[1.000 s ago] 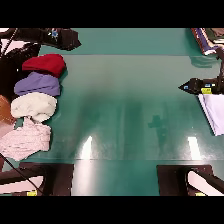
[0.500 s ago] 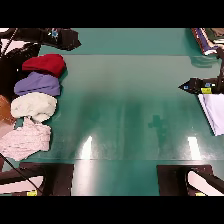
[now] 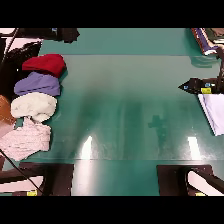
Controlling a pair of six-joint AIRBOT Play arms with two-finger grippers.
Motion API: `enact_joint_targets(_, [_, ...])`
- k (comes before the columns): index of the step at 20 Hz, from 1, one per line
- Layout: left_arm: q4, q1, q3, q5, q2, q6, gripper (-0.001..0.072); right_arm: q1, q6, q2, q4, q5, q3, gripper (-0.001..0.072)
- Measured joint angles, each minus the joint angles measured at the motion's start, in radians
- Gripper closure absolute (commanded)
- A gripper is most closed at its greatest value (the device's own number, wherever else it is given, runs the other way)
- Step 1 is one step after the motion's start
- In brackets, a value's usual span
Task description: Fold the shirts.
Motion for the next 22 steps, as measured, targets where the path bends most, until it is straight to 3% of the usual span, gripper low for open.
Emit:
enact_joint_targets(6, [0.263, 0.124, 0.0, 0.051, -0.173, -0.085, 0.0033, 0.002, 0.0, 0.0, 0.001, 0.037, 0.0, 0.0695])
enact_joint_targets(10, [0.309, 0.249, -0.001, 0.079, -0.348, -0.157, 0.0033, 0.002, 0.0, 0.0, 0.002, 0.054, 0.0, 0.0695])
enact_joint_targets(16, [0.327, 0.332, 0.0, 0.114, -0.505, -0.186, 0.0042, 0.002, 0.001, 0.0, 0.002, 0.056, 0.0, 0.0694])
enact_joint_targets(17, [0.329, 0.336, 0.0, 0.124, -0.516, -0.188, 0.0212, 0.002, 0.001, 0.0, 0.002, 0.055, 0.0, 0.0695])
enact_joint_targets(18, [0.33, 0.339, 0.001, 0.13, -0.525, -0.188, 0.0472, 0.002, 0.001, 0.0, 0.002, 0.054, 0.0, 0.0695])
enact_joint_targets(19, [0.33, 0.342, 0.003, 0.134, -0.53, -0.19, 0.0669, 0.002, 0.001, 0.0, 0.002, 0.053, 0.0, 0.0695])
enact_joint_targets(22, [0.329, 0.346, 0.042, 0.105, -0.531, -0.19, 0.0679, 0.002, 0.001, 0.0, 0.002, 0.05, 0.0, 0.0695])
